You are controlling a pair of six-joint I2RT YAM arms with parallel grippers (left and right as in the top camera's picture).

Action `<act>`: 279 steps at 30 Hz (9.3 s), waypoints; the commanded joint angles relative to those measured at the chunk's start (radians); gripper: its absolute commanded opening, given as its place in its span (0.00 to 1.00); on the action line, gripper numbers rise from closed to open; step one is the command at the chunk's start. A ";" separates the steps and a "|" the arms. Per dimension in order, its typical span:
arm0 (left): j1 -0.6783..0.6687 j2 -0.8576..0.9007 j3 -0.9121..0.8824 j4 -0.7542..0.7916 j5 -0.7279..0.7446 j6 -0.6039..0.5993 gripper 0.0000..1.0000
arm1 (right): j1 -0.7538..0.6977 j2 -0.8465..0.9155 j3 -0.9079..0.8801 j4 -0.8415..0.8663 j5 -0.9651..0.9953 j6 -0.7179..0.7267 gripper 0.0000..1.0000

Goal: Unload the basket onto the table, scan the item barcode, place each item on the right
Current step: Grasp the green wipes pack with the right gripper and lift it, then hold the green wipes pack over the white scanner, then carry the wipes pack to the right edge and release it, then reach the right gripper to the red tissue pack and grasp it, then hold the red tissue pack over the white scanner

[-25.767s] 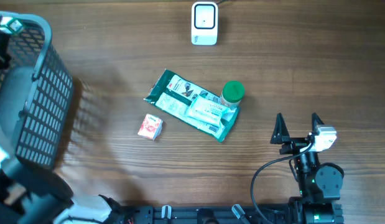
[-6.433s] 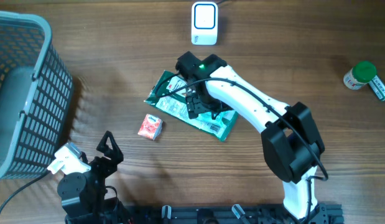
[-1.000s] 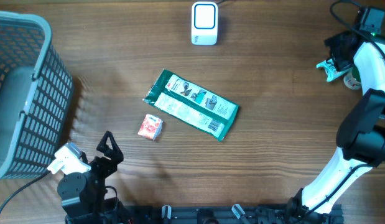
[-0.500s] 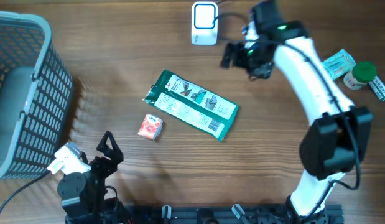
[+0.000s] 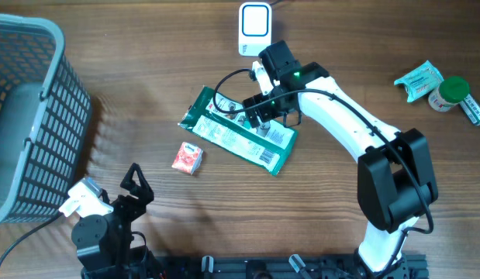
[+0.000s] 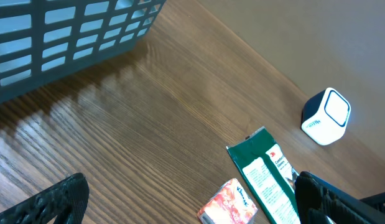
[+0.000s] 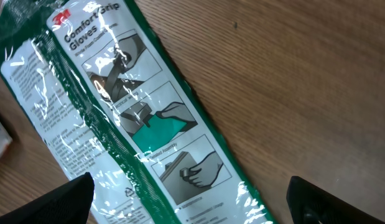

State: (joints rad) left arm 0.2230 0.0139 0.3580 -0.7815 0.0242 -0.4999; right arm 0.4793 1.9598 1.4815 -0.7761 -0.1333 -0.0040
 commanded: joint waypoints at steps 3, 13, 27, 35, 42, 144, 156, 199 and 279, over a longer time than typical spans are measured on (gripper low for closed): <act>0.002 -0.006 -0.001 0.002 -0.006 -0.006 1.00 | 0.037 0.049 0.004 0.035 -0.032 -0.307 1.00; 0.002 -0.006 -0.001 0.002 -0.006 -0.006 1.00 | 0.065 0.227 0.005 0.131 0.035 -0.343 1.00; 0.002 -0.005 -0.001 0.002 -0.006 -0.006 1.00 | 0.055 0.359 0.151 -0.177 -0.061 -0.076 0.04; 0.002 -0.005 -0.001 0.002 -0.006 -0.006 1.00 | 0.042 0.183 0.478 -0.382 0.269 0.498 0.04; 0.002 -0.005 -0.001 0.002 -0.006 -0.006 1.00 | 0.039 -0.084 0.478 -0.471 0.392 0.943 0.04; 0.002 -0.005 -0.001 0.002 -0.006 -0.006 1.00 | -0.306 0.132 0.473 0.186 0.760 -0.108 0.04; 0.002 -0.006 -0.001 0.002 -0.006 -0.006 1.00 | -0.837 0.057 0.476 -0.022 0.240 0.281 0.04; 0.002 -0.005 -0.001 0.002 -0.006 -0.006 1.00 | -0.133 -0.148 -0.043 -0.169 -0.340 0.617 1.00; 0.002 -0.006 -0.001 0.002 -0.006 -0.006 1.00 | 0.042 0.347 0.209 1.035 0.716 -1.273 0.04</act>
State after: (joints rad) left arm 0.2230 0.0139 0.3576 -0.7807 0.0246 -0.5003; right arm 0.5034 2.2711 1.6768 0.2413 0.5591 -1.1580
